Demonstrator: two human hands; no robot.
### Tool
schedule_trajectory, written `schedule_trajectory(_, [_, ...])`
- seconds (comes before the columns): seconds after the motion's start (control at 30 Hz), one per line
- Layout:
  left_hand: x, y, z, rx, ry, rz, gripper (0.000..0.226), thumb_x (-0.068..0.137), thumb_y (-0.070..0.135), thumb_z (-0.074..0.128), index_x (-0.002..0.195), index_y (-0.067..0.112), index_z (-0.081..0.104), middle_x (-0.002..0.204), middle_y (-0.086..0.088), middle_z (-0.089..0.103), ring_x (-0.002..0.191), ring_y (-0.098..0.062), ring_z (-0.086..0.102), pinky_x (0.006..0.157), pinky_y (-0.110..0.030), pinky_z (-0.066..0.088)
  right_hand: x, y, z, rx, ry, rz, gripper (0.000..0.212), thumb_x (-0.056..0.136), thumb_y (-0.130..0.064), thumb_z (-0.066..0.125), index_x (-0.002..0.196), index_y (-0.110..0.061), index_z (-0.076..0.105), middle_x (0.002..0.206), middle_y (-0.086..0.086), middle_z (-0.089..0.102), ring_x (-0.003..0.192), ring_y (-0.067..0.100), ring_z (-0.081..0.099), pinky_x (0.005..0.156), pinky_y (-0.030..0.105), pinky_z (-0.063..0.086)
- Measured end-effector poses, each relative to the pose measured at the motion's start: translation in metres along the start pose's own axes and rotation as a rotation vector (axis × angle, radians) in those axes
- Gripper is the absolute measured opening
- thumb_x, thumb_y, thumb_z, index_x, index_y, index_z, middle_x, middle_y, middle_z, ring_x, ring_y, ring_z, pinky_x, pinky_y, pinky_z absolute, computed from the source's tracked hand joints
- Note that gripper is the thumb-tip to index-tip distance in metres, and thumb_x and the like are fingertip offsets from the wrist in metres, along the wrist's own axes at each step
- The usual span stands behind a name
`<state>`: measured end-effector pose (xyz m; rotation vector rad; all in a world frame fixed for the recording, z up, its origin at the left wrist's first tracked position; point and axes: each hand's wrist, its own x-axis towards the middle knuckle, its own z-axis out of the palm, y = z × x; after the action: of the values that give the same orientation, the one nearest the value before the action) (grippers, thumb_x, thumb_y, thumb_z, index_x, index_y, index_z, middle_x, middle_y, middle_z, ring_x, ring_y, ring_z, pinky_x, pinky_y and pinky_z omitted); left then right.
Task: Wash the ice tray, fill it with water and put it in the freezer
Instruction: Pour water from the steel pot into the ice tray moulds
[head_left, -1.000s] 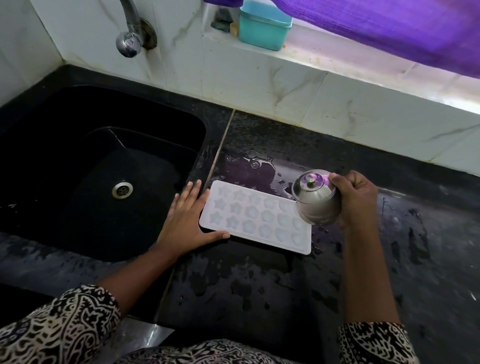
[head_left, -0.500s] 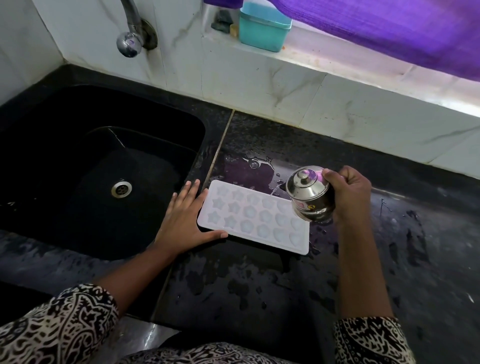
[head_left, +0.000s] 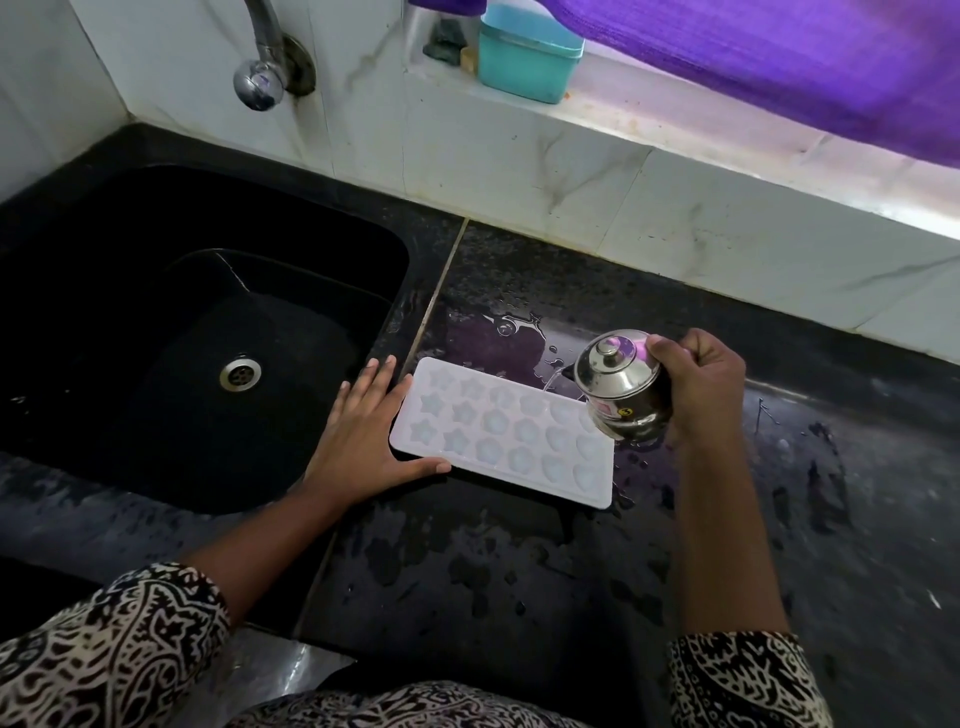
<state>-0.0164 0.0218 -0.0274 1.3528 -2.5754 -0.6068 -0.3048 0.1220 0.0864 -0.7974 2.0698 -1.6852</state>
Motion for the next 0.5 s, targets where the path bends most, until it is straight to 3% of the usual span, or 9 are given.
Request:
schedule_trajectory(0.17, [-0.0003, 0.0004, 0.0002, -0.004, 0.003, 0.001, 0.135, 0.048, 0.104, 0.023, 0.156, 0.024, 0.012, 0.164, 0.004, -0.007, 0.148, -0.009, -0.017, 0.117, -0.034, -0.013, 0.0018, -0.0034, 0.0000, 0.030, -0.007, 0.002, 0.033, 0.080, -0.010, 0.064, 0.060, -0.018, 0.040, 0.057, -0.001, 0.043, 0.059, 0.017, 0.042, 0.055, 0.029, 0.042])
schedule_trajectory(0.5, [-0.0004, 0.0005, 0.0007, -0.003, 0.004, 0.003, 0.137, 0.046, 0.105, 0.019, 0.156, 0.024, 0.012, 0.164, 0.003, -0.005, 0.149, -0.010, -0.015, 0.119, -0.036, -0.011, 0.0052, -0.0068, 0.0002, 0.018, -0.019, -0.014, 0.032, 0.081, -0.011, 0.064, 0.060, -0.018, 0.040, 0.058, -0.002, 0.043, 0.058, 0.012, 0.042, 0.055, 0.026, 0.043])
